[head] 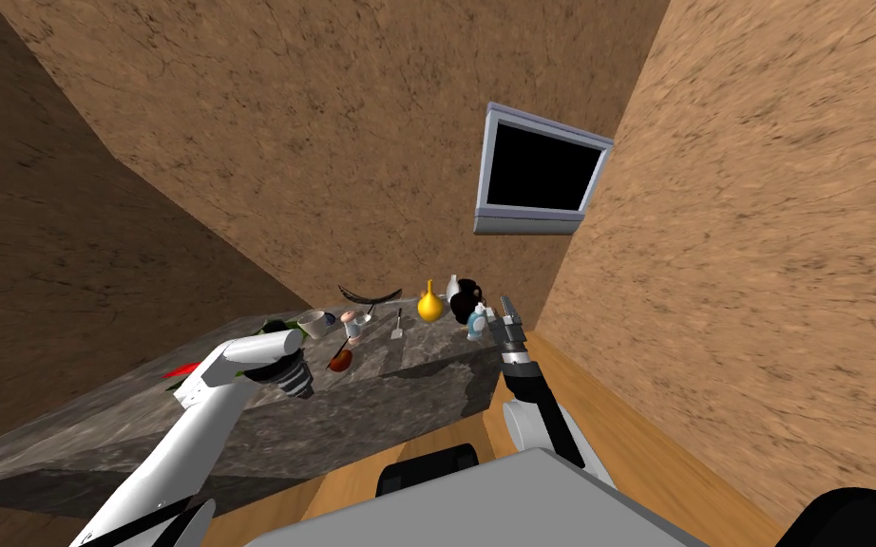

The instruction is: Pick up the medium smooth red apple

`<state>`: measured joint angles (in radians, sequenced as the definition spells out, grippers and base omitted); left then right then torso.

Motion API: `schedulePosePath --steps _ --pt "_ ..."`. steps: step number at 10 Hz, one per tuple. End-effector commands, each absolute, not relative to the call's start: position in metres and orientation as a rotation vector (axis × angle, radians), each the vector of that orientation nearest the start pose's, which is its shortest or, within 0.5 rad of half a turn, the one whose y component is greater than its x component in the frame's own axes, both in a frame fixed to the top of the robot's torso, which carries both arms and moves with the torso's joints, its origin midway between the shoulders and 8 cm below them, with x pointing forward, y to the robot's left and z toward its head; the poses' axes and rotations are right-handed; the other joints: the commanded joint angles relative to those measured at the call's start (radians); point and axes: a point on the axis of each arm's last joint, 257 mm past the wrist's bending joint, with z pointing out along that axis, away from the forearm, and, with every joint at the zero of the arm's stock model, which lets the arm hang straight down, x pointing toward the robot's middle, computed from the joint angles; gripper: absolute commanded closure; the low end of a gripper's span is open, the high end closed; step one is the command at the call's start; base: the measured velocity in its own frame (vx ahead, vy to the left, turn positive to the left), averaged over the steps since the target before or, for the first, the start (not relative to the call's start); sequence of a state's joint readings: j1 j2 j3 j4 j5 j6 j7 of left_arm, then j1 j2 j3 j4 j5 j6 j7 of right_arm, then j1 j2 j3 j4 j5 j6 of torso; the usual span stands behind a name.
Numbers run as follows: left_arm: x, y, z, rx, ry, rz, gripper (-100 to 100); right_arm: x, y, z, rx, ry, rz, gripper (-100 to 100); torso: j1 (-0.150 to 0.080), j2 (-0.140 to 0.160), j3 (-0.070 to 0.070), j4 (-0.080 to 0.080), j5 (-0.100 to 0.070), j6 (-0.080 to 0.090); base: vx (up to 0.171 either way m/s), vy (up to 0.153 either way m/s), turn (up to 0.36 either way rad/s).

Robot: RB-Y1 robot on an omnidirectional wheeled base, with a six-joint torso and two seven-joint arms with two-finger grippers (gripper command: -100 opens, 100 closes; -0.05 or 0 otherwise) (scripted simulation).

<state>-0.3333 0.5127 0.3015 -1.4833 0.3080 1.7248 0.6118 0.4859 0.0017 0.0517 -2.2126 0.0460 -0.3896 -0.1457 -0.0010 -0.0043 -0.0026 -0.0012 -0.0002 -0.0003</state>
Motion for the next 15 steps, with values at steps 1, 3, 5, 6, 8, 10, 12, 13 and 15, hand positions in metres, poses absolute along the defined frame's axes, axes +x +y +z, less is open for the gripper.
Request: schedulePosePath --steps 1,3,5,6,8,10,12,13,15 --pt "0.399 0.45 -0.316 -2.804 1.031 -0.157 -100 0.377 -0.26 -0.025 0.836 0.71 1.419 0 0.0 0.0 0.0 0.0 0.0 0.0 0.051 -0.024 -0.008" --pt "0.394 0.446 -0.315 -2.846 1.026 -0.136 -100 0.377 -0.26 -0.025 0.836 0.71 1.419 0 -0.001 -0.001 0.0 0.0 0.0 0.0 0.074 -0.026 -0.011" --pt "0.386 0.438 -0.312 -2.914 1.023 -0.097 -100 0.377 -0.26 -0.025 0.836 0.71 1.419 0 0.0 0.0 0.0 0.0 0.0 0.0 0.062 -0.021 -0.024" --pt "0.384 0.434 -0.31 -2.938 1.025 -0.083 -100 0.377 -0.26 -0.025 0.836 0.71 1.419 0 0.0 0.0 0.0 0.0 0.0 0.0 0.098 -0.041 -0.038" --pt "0.38 0.428 -0.306 -2.967 1.035 -0.06 -100 0.377 -0.26 -0.025 0.836 0.71 1.42 0 -0.003 -0.002 -0.001 -0.001 -0.001 0.0 0.104 -0.051 -0.045" --pt "0.382 0.429 -0.307 -2.961 1.032 -0.064 0 0.377 -0.26 -0.025 0.835 0.71 1.42 0 0.0 0.0 0.0 0.0 0.0 0.0 0.026 -0.008 -0.001" --pt "0.383 0.429 -0.321 -2.958 1.036 -0.068 -100 0.377 -0.26 -0.025 0.835 0.71 1.42 0 0.002 0.002 0.001 -0.001 0.002 0.001 0.003 -0.002 0.018" --pt "0.383 0.429 -0.326 -2.958 1.037 -0.068 -100 0.377 -0.26 -0.025 0.835 0.71 1.42 0 0.003 0.001 -0.001 -0.002 0.003 0.001 -0.003 -0.005 0.003" --pt "0.383 0.43 -0.326 -2.957 1.037 -0.069 -100 0.377 -0.26 -0.025 0.835 0.71 1.42 0 0.004 -0.001 -0.003 -0.003 0.005 0.002 0.0 0.0 0.0"
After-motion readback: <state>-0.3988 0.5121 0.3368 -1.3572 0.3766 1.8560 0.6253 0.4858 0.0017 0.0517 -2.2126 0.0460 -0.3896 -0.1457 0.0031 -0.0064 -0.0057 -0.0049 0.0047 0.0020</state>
